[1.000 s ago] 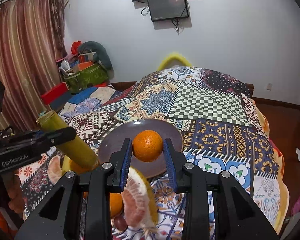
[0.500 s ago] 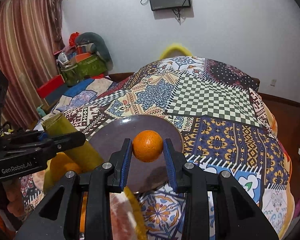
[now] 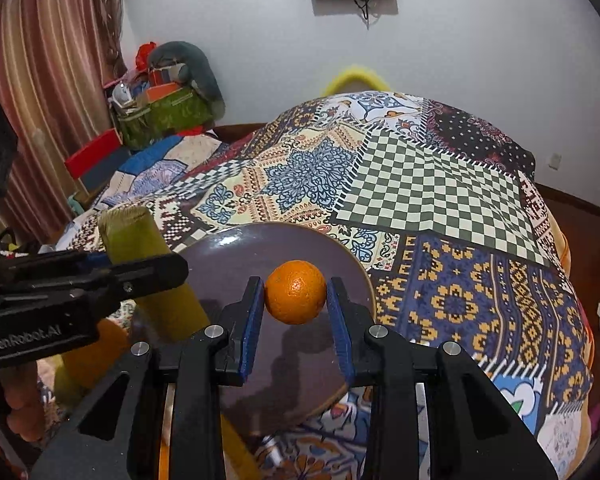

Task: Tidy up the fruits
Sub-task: 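Carry the gourd and tangerine over the dark plate and release both there, then grasp a peeled pomelo segment with the right tool while the left tool approaches a large orange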

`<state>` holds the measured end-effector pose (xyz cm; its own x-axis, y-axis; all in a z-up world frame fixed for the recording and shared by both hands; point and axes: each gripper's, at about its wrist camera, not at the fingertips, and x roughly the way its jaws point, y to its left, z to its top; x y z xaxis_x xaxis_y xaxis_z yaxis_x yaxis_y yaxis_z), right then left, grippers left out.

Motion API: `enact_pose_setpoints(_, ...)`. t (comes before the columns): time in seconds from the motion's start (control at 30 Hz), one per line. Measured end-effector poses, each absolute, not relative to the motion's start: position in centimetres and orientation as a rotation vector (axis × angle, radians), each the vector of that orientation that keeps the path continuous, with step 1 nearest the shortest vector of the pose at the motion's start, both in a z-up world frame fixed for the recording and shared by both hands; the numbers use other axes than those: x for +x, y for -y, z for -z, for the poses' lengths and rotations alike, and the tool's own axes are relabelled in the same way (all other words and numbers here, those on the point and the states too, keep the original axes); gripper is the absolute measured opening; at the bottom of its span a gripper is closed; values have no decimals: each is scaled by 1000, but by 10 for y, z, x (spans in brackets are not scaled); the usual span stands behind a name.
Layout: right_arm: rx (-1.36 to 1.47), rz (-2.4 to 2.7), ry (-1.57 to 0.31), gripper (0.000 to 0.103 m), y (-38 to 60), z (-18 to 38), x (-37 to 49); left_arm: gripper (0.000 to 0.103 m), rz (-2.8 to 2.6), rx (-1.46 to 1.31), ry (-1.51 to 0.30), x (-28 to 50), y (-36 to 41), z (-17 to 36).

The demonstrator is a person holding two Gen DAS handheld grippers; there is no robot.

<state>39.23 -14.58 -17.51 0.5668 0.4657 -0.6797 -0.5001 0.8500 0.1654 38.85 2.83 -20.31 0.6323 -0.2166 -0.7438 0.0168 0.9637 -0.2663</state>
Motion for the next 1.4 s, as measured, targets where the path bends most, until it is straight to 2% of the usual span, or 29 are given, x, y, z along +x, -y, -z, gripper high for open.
enact_pose_setpoints(0.4,-42,-574,-858,31,144,192,407,36,137,-243,-922,415,-25,215)
enact_pose_setpoints(0.5,-43,-572,-856,39,144,191,408,36,135,-216,-920,411,-22,215)
enact_pose_setpoints(0.6,-41,-563,-845,40,147,187,407,36,133,-210,-916,406,-22,213)
enact_pose_setpoints(1.1,-27,-568,-761,41,159,140,361,37,79,-176,-814,345,-38,161)
enact_pose_setpoints(1.27,-29,-569,-730,47,163,127,338,41,54,-166,-792,318,-46,145)
enact_pose_setpoints(1.4,-34,-569,-720,48,165,121,321,49,29,-164,-779,298,-55,138)
